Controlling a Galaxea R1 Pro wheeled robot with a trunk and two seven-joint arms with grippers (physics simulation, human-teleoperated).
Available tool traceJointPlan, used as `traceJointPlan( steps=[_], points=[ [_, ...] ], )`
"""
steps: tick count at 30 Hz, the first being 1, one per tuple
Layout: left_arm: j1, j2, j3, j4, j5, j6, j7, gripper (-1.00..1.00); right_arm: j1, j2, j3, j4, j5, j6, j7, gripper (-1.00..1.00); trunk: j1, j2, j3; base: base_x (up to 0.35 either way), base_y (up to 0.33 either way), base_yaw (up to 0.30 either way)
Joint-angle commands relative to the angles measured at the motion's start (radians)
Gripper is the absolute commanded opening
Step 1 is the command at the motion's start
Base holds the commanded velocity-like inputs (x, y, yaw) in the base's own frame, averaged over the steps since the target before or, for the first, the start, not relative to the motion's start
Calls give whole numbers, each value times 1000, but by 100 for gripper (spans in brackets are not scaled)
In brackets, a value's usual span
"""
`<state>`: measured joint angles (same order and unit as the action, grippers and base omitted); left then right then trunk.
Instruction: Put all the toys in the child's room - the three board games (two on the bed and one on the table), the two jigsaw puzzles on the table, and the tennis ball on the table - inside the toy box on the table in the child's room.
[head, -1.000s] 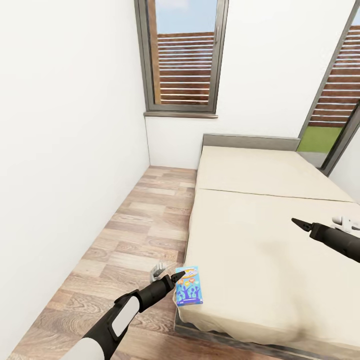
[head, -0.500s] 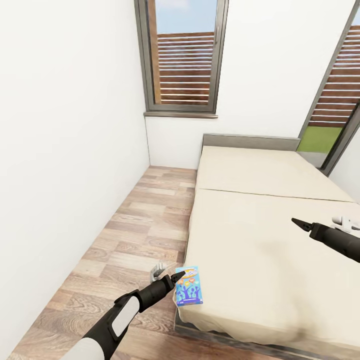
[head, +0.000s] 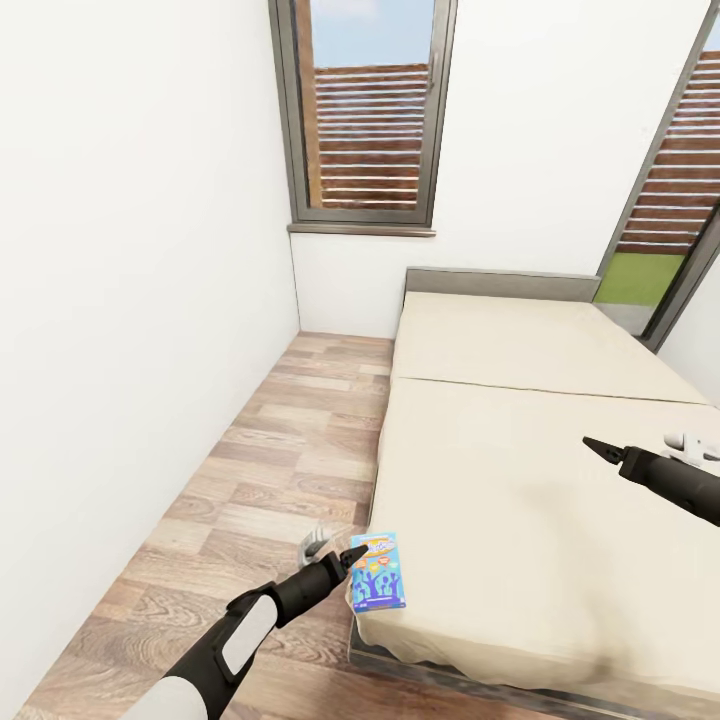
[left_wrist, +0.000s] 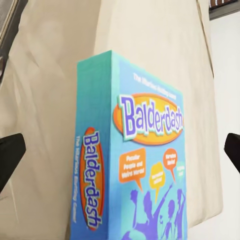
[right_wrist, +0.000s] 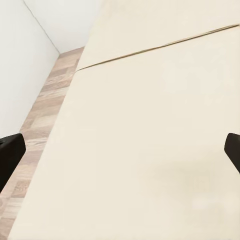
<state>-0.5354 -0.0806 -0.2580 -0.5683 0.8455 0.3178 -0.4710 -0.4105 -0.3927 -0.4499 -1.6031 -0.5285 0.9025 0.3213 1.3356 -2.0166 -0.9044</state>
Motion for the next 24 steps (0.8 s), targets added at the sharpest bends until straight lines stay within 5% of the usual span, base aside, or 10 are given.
traceJointPlan(
  steps=[1,24],
  points=[
    [-1,0,-1,2,11,7,0,100,2,0,-1,-2,6,5,8,100,0,0,-1,0,0,0],
    [-1,1,0,10,11,7,-1,100,14,0,3,-7,5,4,9,100,0,0,-22,0,0,0]
  ],
)
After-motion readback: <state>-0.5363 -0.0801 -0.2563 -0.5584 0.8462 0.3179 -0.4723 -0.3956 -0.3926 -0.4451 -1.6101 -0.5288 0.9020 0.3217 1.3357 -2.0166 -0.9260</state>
